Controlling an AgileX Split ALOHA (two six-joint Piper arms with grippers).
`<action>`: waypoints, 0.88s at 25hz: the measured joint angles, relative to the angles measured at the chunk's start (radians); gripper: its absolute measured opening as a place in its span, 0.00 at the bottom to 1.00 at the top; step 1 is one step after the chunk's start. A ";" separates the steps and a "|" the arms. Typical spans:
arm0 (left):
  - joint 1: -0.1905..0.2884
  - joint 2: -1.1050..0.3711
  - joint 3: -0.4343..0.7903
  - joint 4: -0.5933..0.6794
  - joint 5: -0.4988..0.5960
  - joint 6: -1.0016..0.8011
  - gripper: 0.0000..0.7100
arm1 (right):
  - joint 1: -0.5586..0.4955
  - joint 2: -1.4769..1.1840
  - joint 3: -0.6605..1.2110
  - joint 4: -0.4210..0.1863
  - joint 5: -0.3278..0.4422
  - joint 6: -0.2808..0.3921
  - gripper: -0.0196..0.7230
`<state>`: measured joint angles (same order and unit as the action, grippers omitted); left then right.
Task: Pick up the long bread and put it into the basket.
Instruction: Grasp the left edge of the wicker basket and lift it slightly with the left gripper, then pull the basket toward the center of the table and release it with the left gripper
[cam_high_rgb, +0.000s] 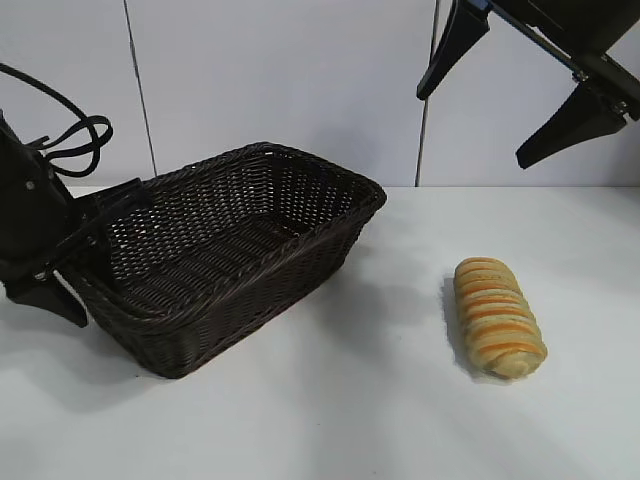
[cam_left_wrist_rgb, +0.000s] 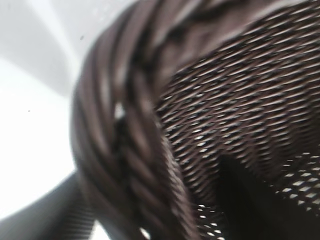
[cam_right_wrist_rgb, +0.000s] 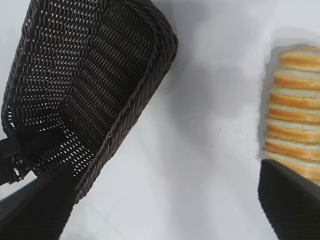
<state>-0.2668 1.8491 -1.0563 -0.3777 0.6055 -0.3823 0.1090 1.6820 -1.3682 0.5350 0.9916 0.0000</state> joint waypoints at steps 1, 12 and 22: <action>0.000 0.000 -0.018 0.004 0.018 0.007 0.14 | 0.000 0.000 0.000 0.000 0.002 0.000 0.96; 0.054 0.000 -0.334 0.026 0.336 0.290 0.14 | 0.000 0.000 0.000 0.000 0.006 0.000 0.96; 0.041 0.079 -0.404 0.019 0.399 0.432 0.14 | 0.000 0.000 0.000 0.000 0.006 0.000 0.96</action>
<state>-0.2259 1.9280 -1.4599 -0.3586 1.0042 0.0499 0.1090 1.6820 -1.3682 0.5350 0.9974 0.0000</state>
